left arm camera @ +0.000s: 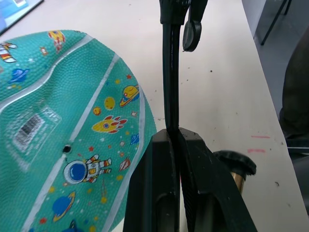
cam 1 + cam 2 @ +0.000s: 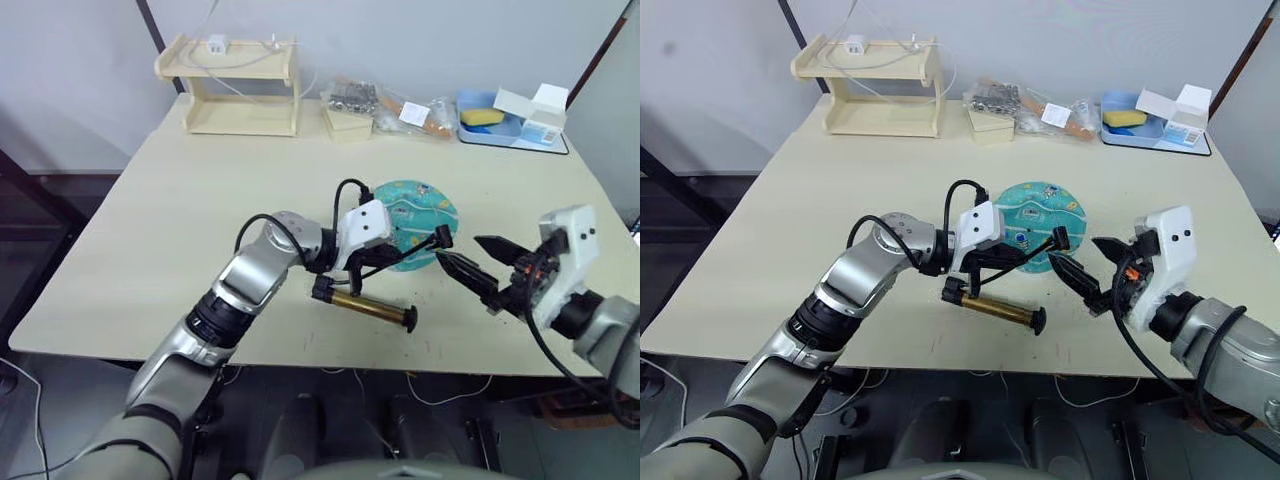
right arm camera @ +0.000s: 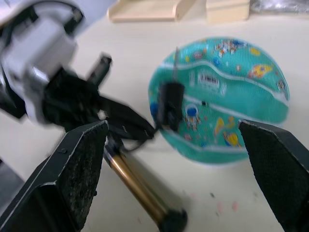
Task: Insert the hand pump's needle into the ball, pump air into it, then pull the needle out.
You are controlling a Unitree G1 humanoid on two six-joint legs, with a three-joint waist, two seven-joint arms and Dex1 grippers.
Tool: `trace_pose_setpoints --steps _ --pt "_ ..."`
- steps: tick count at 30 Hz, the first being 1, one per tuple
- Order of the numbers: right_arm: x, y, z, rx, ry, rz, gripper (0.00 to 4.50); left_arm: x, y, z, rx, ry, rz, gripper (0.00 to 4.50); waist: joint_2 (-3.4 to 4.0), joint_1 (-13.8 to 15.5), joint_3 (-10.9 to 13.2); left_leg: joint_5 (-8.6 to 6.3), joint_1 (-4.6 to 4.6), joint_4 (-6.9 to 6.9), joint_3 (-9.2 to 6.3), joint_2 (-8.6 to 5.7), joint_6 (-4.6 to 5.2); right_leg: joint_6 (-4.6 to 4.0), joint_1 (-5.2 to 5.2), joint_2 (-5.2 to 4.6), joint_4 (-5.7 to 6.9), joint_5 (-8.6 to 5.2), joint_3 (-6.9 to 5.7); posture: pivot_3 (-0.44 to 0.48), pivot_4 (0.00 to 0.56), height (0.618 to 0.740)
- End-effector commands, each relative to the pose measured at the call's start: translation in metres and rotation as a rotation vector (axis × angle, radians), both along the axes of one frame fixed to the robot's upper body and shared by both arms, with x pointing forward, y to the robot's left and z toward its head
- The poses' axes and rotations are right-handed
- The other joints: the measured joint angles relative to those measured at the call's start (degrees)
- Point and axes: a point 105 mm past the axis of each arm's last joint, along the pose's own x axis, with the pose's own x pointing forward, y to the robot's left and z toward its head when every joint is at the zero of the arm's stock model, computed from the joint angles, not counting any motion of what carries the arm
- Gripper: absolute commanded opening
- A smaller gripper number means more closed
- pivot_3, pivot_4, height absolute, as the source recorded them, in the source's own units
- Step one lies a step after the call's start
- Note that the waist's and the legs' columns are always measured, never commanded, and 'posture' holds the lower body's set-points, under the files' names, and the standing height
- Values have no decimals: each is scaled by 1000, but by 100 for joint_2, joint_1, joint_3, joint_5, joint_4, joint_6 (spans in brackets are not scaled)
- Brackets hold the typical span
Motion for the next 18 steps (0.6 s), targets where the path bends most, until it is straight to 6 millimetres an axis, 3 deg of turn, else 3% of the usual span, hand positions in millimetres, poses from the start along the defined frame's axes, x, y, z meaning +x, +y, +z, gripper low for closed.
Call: trace_pose_setpoints --steps 1,3,7,8,18 --pt "10 4 7 77 -24 -26 4500 -2 -7 13 -27 -46 -34 68 0 -3 0 0 0 0 1 2 0 1 0 4 -1 1 -1 0 150 740" --pt "15 6 8 116 -25 -34 4500 -2 -7 13 -28 -44 -32 68 1 2 0 0 0 -1 2 2 0 0 -1 3 2 1 -1 0 150 740" --pt "18 9 7 138 -21 -35 3332 -2 -7 12 -30 -42 -24 0 2 2 0 -1 -9 -1 1 5 1 0 -8 4 1 9 0 0 150 740" --pt "20 10 7 137 -21 -36 2779 -2 -7 12 -31 -40 -20 0 2 2 0 -1 -11 -1 0 6 1 3 -9 4 1 9 -1 0 150 740" --pt "24 14 5 176 -19 -49 2779 -2 -5 11 -40 -36 4 0 3 -27 0 -1 -14 -2 0 7 2 4 -14 5 1 9 2 0 150 740"
